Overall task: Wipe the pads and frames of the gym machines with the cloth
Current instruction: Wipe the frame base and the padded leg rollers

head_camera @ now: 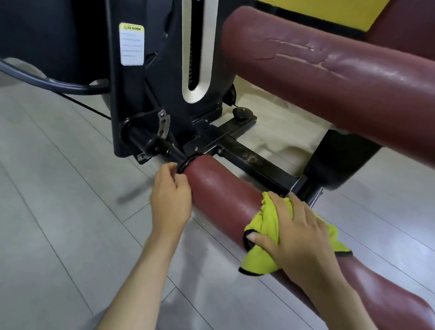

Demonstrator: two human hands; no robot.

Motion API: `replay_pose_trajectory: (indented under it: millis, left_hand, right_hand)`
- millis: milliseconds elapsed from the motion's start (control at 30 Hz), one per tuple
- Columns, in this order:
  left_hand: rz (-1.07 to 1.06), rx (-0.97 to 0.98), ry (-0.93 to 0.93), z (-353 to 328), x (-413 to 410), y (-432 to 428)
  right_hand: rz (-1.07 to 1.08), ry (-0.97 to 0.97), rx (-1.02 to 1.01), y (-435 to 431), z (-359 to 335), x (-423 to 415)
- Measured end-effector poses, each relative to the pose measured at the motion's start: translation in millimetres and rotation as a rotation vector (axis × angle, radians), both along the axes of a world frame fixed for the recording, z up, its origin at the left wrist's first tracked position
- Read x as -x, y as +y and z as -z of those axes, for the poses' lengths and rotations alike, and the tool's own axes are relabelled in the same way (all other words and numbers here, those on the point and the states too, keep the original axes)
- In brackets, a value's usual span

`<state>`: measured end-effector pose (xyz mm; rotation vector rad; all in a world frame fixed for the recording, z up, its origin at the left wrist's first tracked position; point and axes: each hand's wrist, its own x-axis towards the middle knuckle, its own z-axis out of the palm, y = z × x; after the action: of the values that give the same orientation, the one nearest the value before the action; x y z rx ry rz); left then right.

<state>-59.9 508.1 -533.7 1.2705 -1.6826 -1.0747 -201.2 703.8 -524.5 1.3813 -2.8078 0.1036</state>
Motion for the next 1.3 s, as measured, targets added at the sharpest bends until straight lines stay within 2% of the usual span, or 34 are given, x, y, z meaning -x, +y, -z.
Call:
replay_pose_trajectory:
  millis: [233, 333, 433, 667, 800, 900, 1000, 1067, 1133, 1233, 1300]
  left_hand:
    - [0.009, -0.009, 0.012, 6, 3, 3]
    - [-0.028, -0.051, 0.055, 9, 3, 1]
    - [-0.027, -0.055, 0.067, 7, 5, 4]
    - [-0.111, -0.056, 0.115, 15, 4, -4]
    - [-0.135, -0.075, 0.127, 15, 2, -9]
    - [-0.092, -0.027, 0.108, 13, 2, -4]
    - [-0.083, 0.018, 0.053, 12, 9, 3]
    - [-0.095, 0.022, 0.041, 13, 13, 5]
    - [-0.112, 0.011, 0.061, 15, 17, 5]
    - [-0.136, -0.013, 0.090, 17, 24, 5]
    - [-0.137, -0.029, 0.105, 17, 25, 6]
  right_hand:
    - [-0.015, -0.050, 0.003, -116, -9, -14]
    - [-0.020, -0.167, 0.071, -186, -6, -22]
    - [-0.038, -0.182, 0.124, -222, -6, -26]
    - [-0.091, -0.250, 0.121, -202, -14, -15]
    - [-0.124, -0.196, 0.105, -127, -21, -7]
    - [-0.057, -0.216, 0.036, -62, -21, 4]
    - [0.004, -0.112, 0.149, -29, -8, 4]
    - [0.013, 0.041, 0.213, -40, 7, -2]
    - [0.063, 0.120, 0.172, -69, 10, -12]
    - [0.103, 0.111, 0.152, -123, 6, -25]
    - [0.109, 0.029, 0.164, -155, 1, -29]
